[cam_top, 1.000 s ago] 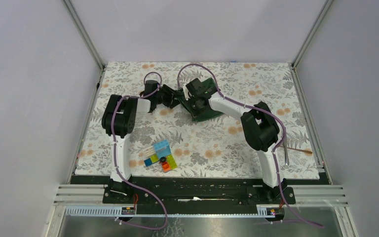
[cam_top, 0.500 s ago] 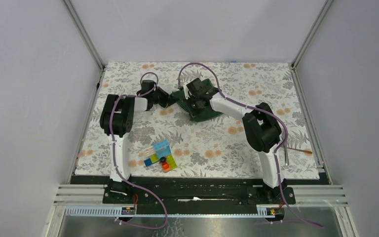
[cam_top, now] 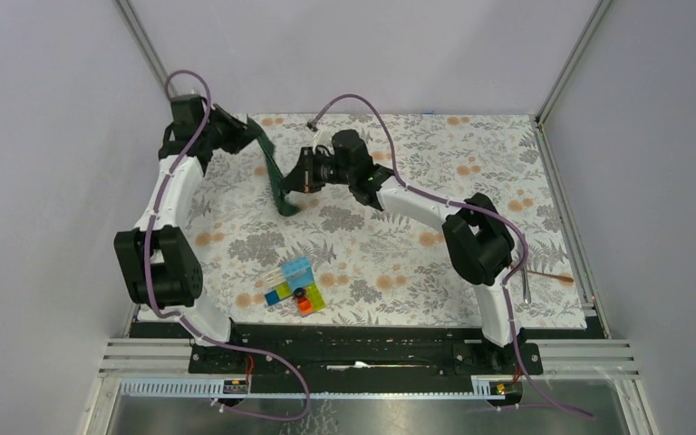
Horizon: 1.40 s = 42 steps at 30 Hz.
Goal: Fold the napkin into a case and place the utensils inside
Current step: Turn over the upper triangle folded napkin at the center of the board.
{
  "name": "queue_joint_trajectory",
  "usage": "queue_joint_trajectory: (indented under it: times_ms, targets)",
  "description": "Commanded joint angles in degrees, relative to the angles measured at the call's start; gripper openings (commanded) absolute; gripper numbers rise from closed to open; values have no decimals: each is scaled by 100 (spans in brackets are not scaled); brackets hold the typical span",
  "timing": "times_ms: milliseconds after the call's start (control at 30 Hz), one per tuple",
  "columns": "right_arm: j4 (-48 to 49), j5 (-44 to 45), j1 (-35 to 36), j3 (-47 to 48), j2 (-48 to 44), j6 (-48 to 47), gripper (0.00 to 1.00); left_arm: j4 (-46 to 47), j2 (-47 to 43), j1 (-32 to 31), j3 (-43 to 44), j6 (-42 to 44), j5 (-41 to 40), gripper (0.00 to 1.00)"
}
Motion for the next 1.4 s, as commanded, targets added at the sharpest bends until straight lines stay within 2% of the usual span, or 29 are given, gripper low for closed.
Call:
queue_joint_trajectory:
  times_ms: [0,167,267,533,833,967,1100,1200,1300,1367]
  targets:
    - [2428,-1273,-12,-147,20,2470,0,-526,-154,-292,1059,851,-1111,0]
    - [4931,-1498,-311,-1012,603,4349,0,-315,749,-996,1498,1153,-1529,0]
    - [5690,-1545,-567,-1586,931,4740,0,-197,1632,-1402,1888,1252,-1581,0]
    - [5480,-1719,-1361,-3244,655,3879,0,383,3140,-2351,2590,1401,-1747,0]
    - [4973,-1755,-1927,-4548,44,3250,0,322,3965,-3050,3213,1462,-1795,0]
    - [4616,-1656,-2023,-4737,-137,2964,0,406,4109,-3235,3373,1510,-1802,10]
    - [4487,-1506,-2188,-5006,-335,2893,1,268,4190,-3409,3681,1718,-1806,37]
    - [3960,-1324,-2363,-5220,-652,2621,18,-274,4162,-3489,4090,1860,-1762,63]
    - [2883,-1257,-2547,-5320,-1111,2027,34,-1038,3829,-3490,4382,1980,-1451,73]
    - [2078,-1193,-2606,-5309,-1481,1552,44,-1404,3354,-3484,4099,2127,-1175,77]
